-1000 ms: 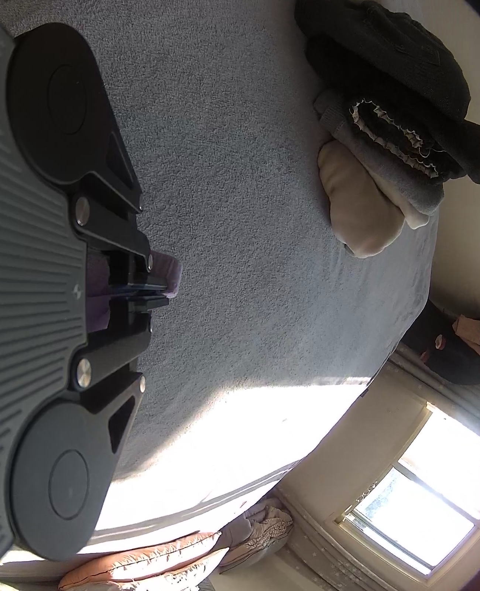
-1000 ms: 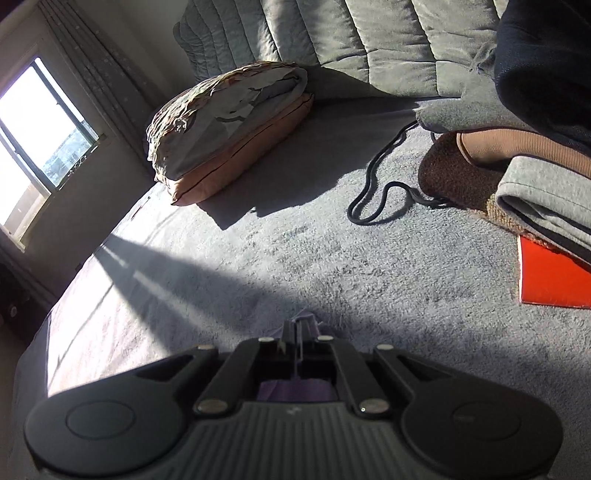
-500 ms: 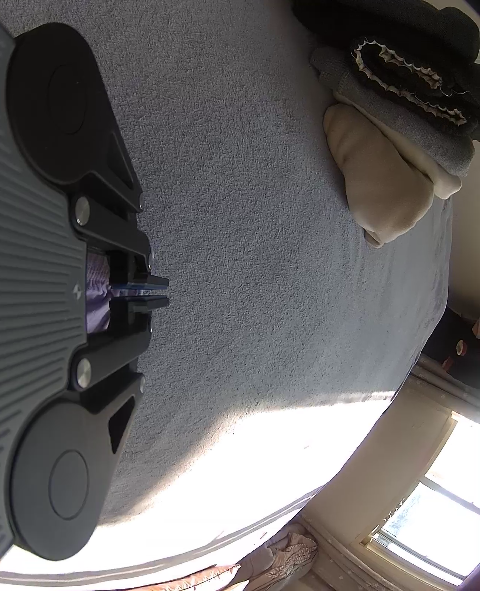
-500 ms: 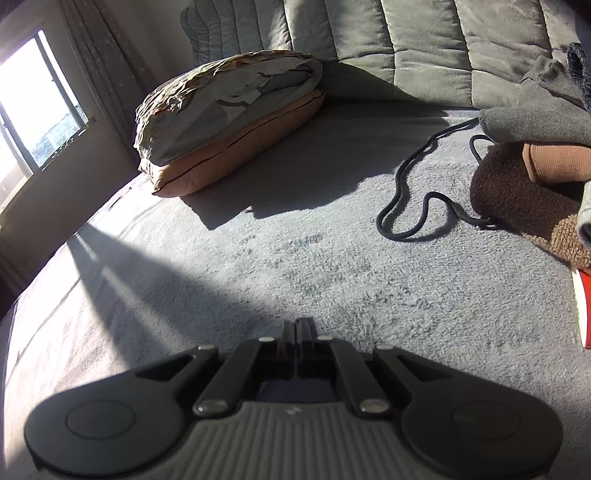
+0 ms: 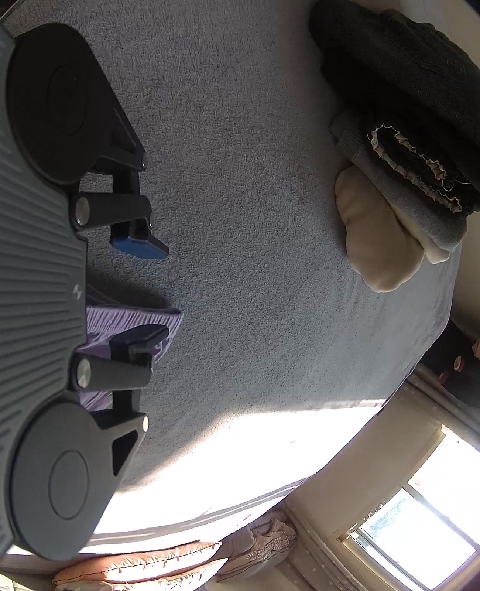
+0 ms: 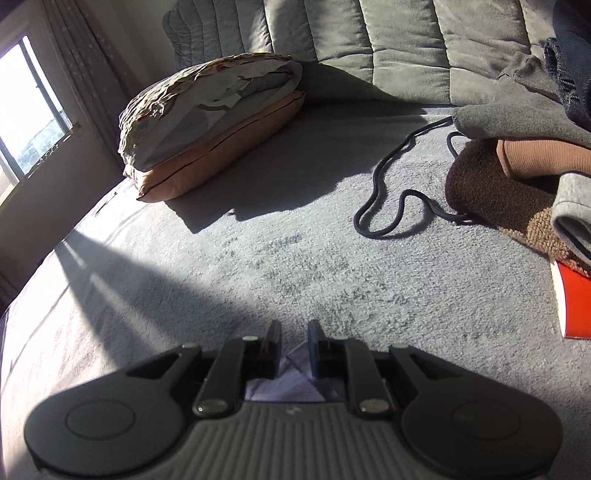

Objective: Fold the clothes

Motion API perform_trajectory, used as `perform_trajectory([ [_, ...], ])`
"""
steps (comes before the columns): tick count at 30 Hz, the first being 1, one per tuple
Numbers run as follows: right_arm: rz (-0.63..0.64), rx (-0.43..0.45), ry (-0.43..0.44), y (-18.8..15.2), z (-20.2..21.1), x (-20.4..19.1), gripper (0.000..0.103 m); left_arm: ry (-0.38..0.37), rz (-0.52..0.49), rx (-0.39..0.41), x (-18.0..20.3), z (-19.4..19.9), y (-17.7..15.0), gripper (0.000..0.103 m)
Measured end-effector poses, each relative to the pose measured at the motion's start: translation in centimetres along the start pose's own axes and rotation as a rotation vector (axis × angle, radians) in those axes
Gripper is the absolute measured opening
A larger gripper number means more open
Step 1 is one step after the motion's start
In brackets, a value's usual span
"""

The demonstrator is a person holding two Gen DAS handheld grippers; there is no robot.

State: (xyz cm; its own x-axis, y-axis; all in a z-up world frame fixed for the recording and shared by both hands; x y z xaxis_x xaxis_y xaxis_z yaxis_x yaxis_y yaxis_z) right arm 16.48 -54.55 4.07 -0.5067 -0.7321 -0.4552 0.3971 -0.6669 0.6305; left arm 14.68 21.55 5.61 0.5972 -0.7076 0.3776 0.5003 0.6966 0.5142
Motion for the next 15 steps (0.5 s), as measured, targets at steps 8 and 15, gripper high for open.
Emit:
perform_trajectory([
  [8,-0.026,-0.056,0.099,-1.4,6.2,-1.5,0.041,-0.169,0.123,-0.215,0.0,0.2,-7.7,0.054],
  [15,0.024,-0.176,0.128,-6.1,9.5,-1.1,0.056,-0.204,0.231,-0.115,0.1,-2.1,-6.5,0.055],
])
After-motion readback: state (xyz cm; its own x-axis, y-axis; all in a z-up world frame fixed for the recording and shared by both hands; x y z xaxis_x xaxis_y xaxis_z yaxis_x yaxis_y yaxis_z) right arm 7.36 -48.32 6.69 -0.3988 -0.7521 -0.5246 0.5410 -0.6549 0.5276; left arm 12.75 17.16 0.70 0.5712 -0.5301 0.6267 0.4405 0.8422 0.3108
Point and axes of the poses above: each gripper's, at about its wrist camera, not at the fingertips, and z roughly against the way its jaws point, x to its right, y to its top, the point moved 5 cm from there along -z, roughly the way its jaws point, and after that the axes turned 5 degrees about y, right-handed, at the moved point
